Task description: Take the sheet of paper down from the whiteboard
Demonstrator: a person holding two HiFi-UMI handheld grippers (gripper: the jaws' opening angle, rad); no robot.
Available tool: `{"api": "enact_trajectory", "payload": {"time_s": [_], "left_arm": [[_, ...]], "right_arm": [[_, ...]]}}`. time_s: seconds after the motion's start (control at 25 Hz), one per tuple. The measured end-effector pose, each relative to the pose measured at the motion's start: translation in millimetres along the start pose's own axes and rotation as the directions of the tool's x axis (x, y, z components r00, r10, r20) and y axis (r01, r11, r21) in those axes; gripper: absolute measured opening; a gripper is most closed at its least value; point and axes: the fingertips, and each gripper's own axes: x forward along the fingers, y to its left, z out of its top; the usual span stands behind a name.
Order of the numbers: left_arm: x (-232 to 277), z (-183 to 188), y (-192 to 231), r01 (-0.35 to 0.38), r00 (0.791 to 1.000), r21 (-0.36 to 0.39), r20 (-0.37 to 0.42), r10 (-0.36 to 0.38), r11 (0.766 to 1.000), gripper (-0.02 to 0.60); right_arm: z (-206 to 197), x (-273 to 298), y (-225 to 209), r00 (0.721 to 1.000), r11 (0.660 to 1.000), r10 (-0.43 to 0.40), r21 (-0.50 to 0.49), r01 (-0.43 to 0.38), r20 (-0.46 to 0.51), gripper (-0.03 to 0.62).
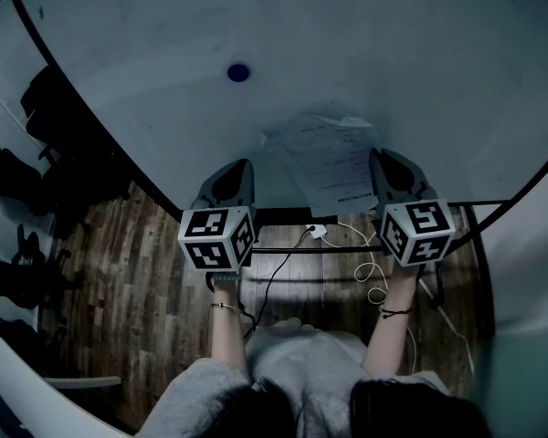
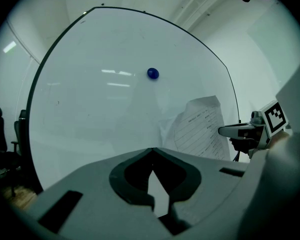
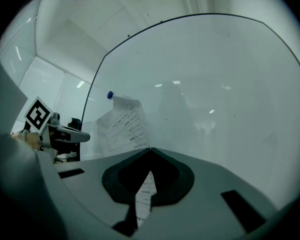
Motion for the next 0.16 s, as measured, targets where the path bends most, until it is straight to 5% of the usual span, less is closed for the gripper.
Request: {"api": "enact_trajectory", "payload": {"time_s": [0.16], "left_arm": [[0.1,-2.5,0.4,-0.005,1.000,-0.002,-0.008,0.005,1.000,0.006]], "right_arm": [[1.6,0.1,-0.2,1.000,1.000,0.002,0.001,-0.002,0.002,0.000]]}}
